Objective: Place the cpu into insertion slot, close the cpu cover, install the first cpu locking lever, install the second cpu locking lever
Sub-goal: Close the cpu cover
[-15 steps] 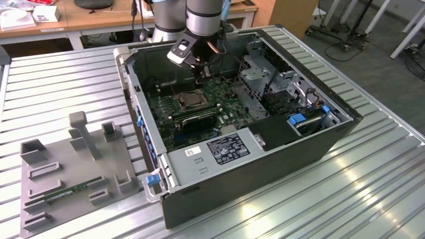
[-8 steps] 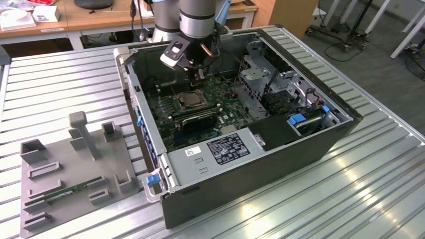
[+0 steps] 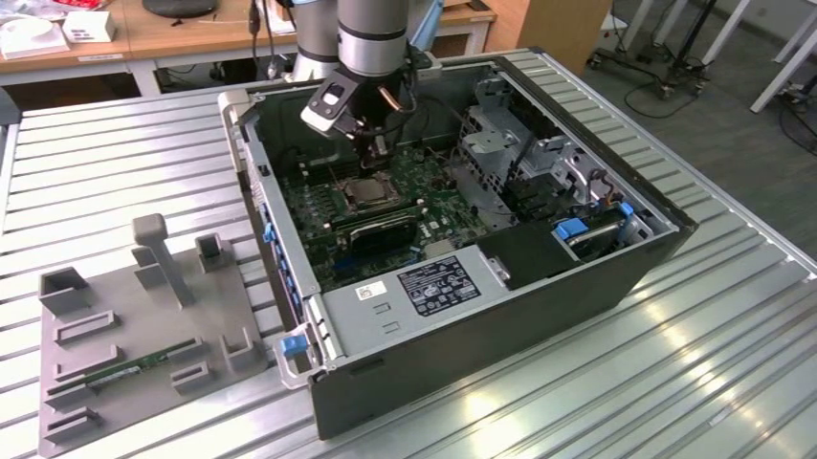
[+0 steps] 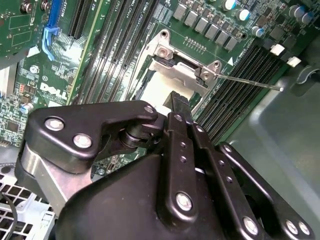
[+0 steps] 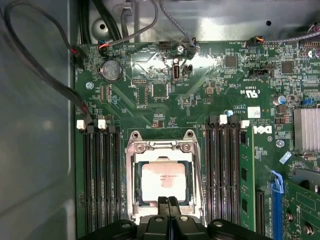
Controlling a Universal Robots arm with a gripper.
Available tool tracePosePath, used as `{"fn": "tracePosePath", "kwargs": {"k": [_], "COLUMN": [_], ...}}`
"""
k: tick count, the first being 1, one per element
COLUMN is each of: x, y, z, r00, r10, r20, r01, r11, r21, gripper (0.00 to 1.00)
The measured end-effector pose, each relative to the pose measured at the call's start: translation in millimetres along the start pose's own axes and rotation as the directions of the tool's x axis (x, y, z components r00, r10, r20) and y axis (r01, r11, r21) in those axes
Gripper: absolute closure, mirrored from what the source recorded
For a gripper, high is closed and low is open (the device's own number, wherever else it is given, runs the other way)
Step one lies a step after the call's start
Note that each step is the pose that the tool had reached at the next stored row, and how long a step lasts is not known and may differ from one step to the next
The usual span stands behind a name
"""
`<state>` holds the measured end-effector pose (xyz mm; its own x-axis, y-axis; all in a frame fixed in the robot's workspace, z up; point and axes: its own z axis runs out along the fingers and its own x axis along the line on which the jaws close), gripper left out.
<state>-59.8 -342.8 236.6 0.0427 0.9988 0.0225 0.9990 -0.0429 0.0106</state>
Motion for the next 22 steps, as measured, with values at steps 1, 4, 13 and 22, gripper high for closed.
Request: {"fn": "tracePosePath", "kwargs": {"k": [1, 4, 13, 22], "x": [0.0, 0.0, 0.0, -0.1], "y": [0.0, -0.1, 0.0, -0.1], "z": [0.0, 0.3, 1.8, 3.2], "r00": [1.0000, 0.9990, 0.9781, 0.9314], "r10": [-0.001, -0.045, -0.208, -0.364], "r20": [0.0000, -0.0005, -0.0027, -0.0053], "r01": [0.001, 0.045, 0.208, 0.364], "r11": [1.0000, 0.9990, 0.9781, 0.9314], "r21": [0.0000, 0.0010, 0.0044, 0.0075], "gripper": [0.89, 0.89, 0.89, 0.89]}}
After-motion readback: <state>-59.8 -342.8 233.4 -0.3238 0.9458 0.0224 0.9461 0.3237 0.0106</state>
